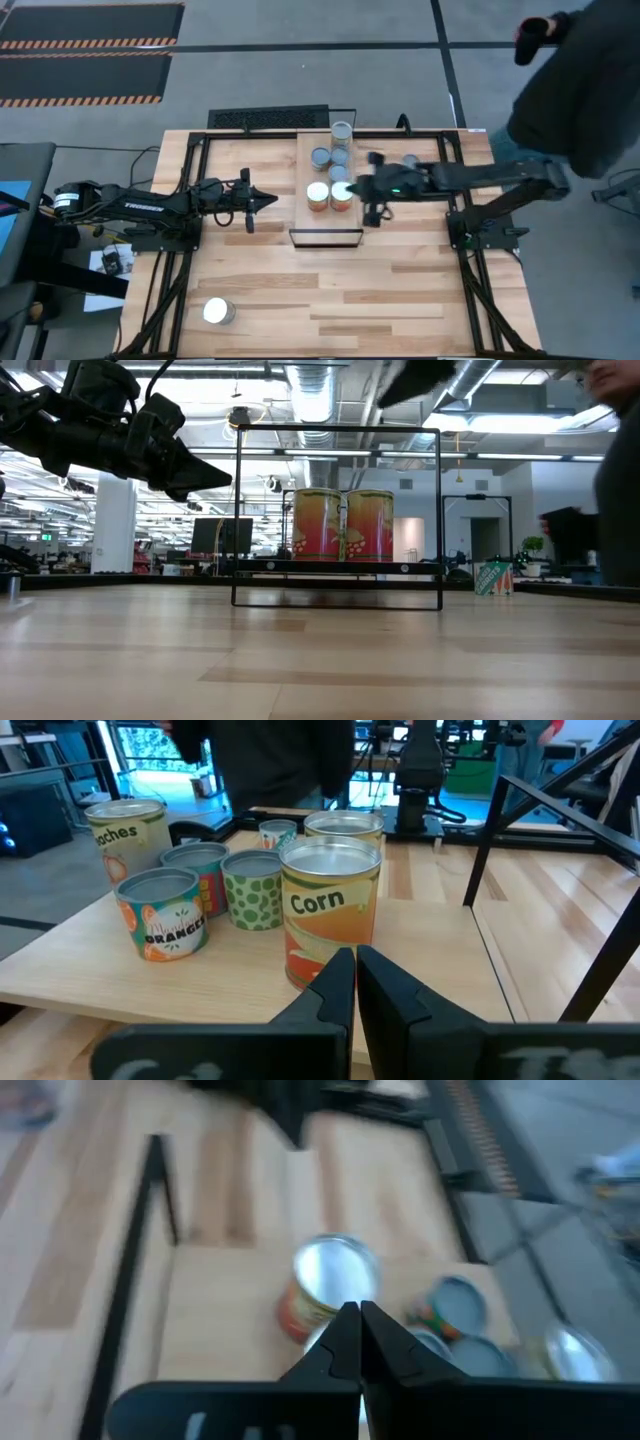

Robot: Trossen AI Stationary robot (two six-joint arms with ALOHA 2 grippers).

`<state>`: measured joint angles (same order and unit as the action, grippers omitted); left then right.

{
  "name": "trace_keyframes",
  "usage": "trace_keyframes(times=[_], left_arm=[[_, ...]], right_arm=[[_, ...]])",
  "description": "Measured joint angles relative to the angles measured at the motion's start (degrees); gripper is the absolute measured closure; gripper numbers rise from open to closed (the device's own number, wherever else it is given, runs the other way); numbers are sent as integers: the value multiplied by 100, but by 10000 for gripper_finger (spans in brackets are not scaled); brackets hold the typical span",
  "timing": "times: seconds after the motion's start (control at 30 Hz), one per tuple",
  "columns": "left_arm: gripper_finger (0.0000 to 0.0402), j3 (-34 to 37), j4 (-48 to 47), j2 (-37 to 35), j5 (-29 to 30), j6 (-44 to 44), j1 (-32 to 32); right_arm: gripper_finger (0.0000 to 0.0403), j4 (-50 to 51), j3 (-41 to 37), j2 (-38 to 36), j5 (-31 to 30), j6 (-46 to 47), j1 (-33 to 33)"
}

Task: Pick and place cans onto a shelf
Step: Put the small canned carrots on the shelf

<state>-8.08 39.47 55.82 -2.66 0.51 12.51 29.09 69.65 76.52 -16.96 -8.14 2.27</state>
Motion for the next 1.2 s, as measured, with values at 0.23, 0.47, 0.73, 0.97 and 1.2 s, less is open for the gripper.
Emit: trace_keyframes(times=[0.23,0.47,0.73,0.97,1.2], left_arm=[[398,0,29,-1,2,4,0],[398,0,41,0,2,39,0],[397,0,35,-1,2,39,0],[397,0,3,0,2,39,0],[398,0,-5,-1,2,37,0]], right_arm=[[393,-96,-1703,-1475,-1345,1182,-133],[378,688,-2619,-1840,-1375,2720,-1306],[317,1121,-2686,-1289,-793,3083,-2579],[234,1065,-2686,-544,-291,3020,-3339],[210,640,-2684,51,14,2869,-3696]])
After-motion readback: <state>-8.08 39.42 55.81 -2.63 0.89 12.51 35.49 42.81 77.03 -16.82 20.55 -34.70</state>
